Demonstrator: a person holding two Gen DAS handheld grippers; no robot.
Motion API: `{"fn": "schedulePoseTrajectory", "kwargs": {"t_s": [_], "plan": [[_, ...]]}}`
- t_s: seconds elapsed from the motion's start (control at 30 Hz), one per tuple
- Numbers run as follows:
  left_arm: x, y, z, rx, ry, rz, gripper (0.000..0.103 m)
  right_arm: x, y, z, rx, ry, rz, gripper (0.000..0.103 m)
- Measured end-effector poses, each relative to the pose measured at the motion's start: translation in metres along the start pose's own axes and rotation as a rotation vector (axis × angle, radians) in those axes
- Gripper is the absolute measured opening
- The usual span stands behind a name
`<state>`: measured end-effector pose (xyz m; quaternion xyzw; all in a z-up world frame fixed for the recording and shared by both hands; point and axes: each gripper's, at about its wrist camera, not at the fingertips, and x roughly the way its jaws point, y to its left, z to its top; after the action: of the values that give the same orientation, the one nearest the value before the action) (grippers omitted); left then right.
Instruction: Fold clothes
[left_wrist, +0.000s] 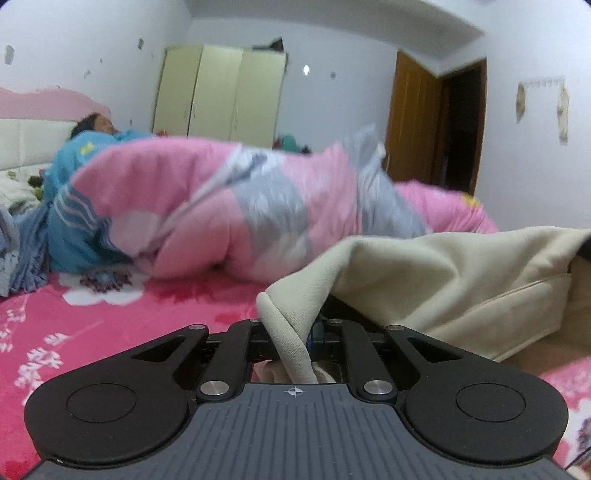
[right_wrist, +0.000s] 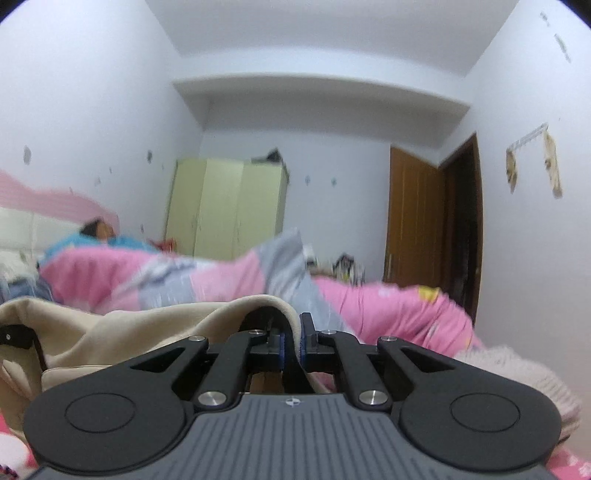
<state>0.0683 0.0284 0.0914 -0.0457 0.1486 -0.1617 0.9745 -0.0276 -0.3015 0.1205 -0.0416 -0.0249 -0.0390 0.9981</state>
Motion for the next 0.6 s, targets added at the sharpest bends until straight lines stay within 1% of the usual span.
{"fn": "schedulePoseTrajectory", "kwargs": {"t_s": [0.2,0.37,0.5,0.6], "plan": [[-0.053,-0.005,0.021,0.014,-0.124,-0.047,0.007,-0.052,-0.010,0.038,0.025,-0.112,0.032,0.007],[-0.081,-0.006,0.039,0.023,-0.205,-0.078,0.007,-0.074,-0.021,0.060,0.063,-0.189,0.059,0.006],[-0.082,-0.003,0.045,0.033,-0.234,-0.092,0.007,-0.068,-0.028,0.063,0.086,-0.199,0.072,0.006],[-0.069,-0.001,0.040,0.035,-0.203,-0.088,0.007,-0.059,-0.032,0.062,0.094,-0.195,0.078,0.006]]}}
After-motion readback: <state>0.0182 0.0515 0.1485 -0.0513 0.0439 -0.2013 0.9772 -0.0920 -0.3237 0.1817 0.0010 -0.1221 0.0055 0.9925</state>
